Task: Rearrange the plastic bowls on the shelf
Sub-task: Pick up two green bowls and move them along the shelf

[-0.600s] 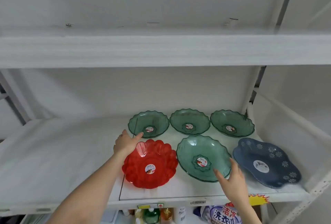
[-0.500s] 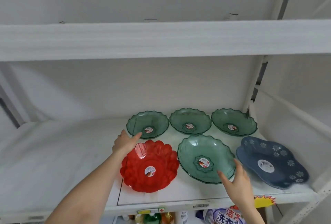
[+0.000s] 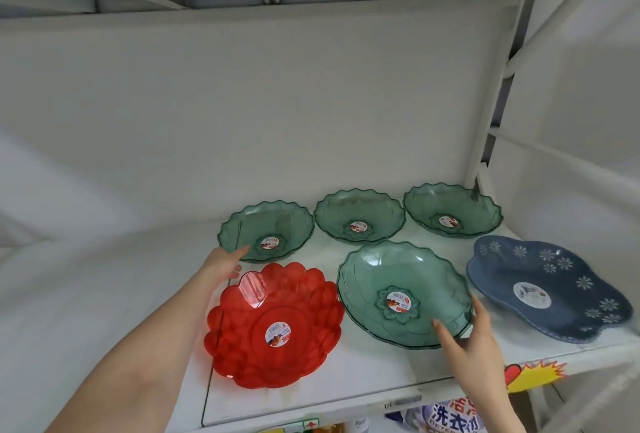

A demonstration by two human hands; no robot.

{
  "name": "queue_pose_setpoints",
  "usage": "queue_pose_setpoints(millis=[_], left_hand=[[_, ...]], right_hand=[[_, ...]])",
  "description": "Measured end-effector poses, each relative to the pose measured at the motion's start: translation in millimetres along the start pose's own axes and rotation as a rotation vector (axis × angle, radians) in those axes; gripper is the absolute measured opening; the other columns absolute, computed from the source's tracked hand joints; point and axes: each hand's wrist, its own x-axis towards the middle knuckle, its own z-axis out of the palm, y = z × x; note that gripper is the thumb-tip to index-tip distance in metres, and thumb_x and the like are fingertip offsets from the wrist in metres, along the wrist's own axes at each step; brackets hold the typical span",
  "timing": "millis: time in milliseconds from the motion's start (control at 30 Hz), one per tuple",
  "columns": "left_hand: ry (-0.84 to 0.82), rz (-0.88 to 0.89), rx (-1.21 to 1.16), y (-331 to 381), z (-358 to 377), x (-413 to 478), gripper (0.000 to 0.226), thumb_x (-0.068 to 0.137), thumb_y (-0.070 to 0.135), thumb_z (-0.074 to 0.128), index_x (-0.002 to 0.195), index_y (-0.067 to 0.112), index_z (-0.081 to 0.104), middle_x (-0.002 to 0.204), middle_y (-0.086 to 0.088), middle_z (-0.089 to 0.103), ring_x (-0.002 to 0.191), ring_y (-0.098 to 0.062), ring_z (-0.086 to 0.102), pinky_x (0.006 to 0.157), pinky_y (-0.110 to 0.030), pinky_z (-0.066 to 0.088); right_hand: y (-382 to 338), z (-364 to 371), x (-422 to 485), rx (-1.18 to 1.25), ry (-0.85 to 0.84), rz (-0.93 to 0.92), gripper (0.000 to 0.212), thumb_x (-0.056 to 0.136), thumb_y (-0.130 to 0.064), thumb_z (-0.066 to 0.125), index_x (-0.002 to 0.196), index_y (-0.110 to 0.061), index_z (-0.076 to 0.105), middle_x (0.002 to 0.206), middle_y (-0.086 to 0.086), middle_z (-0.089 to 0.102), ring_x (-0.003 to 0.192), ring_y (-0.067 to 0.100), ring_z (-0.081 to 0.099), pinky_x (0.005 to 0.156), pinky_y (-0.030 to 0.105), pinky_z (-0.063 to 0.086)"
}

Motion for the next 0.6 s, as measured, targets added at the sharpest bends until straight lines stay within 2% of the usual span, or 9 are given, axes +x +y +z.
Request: queue_pose_setpoints(millis=[67,133,200,300,400,433,500,533,600], left_hand=[[-0.023,-0.030,-0.051,-4.2,1.1,6.0,0.038,0.089,0.044,0.061,0.108,0.011,0.057,0.111,-0.013,0.069,0.090,-0.025,0.063,0.085,-0.037,0.043],[-0.029,-0.035,-0.121,-6.5,3.3,8.9,0.039,0.090,0.038,0.062,0.114,0.008,0.060,0.111,-0.018,0.071,0.083,-0.023,0.063,0.089,-0.039,0.044],[-0.026,-0.034,-0.181,-8.7,7.5,12.4,0.038,0.092,0.031,0.060,0.119,0.005,0.058,0.110,-0.021,0.070,0.080,-0.022,0.063,0.082,-0.035,0.047],[-0.036,-0.066,-0.243,-11.7,10.8,17.8,0.037,0.094,0.026,0.057,0.124,0.003,0.056,0.109,-0.022,0.071,0.082,-0.024,0.064,0.065,-0.029,0.044],[-0.042,-0.093,-0.367,-11.1,12.9,23.0,0.033,0.093,0.013,0.057,0.122,-0.003,0.055,0.114,-0.024,0.067,0.069,-0.024,0.069,0.051,-0.028,0.048],[-0.025,-0.101,-0.417,-9.4,12.8,23.6,0.030,0.093,0.006,0.056,0.120,-0.005,0.054,0.115,-0.025,0.065,0.069,-0.026,0.070,0.048,-0.029,0.052],[0.006,-0.118,-0.514,-7.8,12.2,26.4,0.032,0.092,-0.005,0.053,0.124,-0.008,0.052,0.123,-0.028,0.061,0.089,-0.037,0.069,0.063,-0.031,0.058],[0.018,-0.126,-0.537,-7.6,11.7,27.6,0.035,0.091,-0.008,0.051,0.127,-0.008,0.050,0.126,-0.030,0.059,0.099,-0.042,0.066,0.068,-0.034,0.059],[0.042,-0.132,-0.546,-6.7,10.0,25.6,0.039,0.091,-0.010,0.049,0.130,-0.006,0.048,0.129,-0.030,0.057,0.107,-0.046,0.062,0.057,-0.034,0.059]], right_hand=[[2.4,2.4,1.5,0.030,0.007,0.015,0.082,0.084,-0.034,0.069,0.150,-0.021,0.023,0.141,0.012,0.053,0.104,0.033,0.061,0.088,0.040,0.043],[4.9,5.9,2.4,0.050,0.012,0.030,0.082,0.084,-0.030,0.069,0.150,-0.019,0.022,0.138,0.014,0.056,0.105,0.037,0.063,0.088,0.041,0.045],[4.1,7.9,3.6,0.079,0.025,0.048,0.084,0.083,-0.028,0.070,0.151,-0.018,0.020,0.136,0.015,0.057,0.103,0.039,0.065,0.090,0.044,0.049],[4.0,11.4,6.6,0.147,0.043,0.089,0.085,0.084,-0.023,0.070,0.151,-0.013,0.020,0.143,0.017,0.050,0.121,0.040,0.056,0.099,0.046,0.042],[7.8,17.0,10.5,0.231,0.062,0.132,0.070,0.083,-0.019,0.070,0.144,-0.016,0.036,0.129,0.014,0.062,0.117,0.035,0.058,0.096,0.043,0.047],[9.3,19.2,11.0,0.245,0.064,0.148,0.067,0.082,-0.018,0.070,0.141,-0.019,0.040,0.123,0.012,0.064,0.114,0.036,0.060,0.095,0.048,0.050],[12.1,21.3,12.2,0.300,0.039,0.177,0.063,0.080,-0.013,0.067,0.137,-0.023,0.041,0.116,0.009,0.065,0.107,0.036,0.063,0.081,0.054,0.057],[12.2,21.2,12.0,0.342,0.027,0.193,0.063,0.081,-0.008,0.064,0.137,-0.022,0.041,0.115,0.009,0.063,0.102,0.037,0.065,0.072,0.052,0.060],[11.7,20.5,11.8,0.385,0.032,0.197,0.060,0.083,0.000,0.057,0.138,-0.016,0.041,0.115,0.011,0.061,0.093,0.036,0.067,0.058,0.043,0.062]])
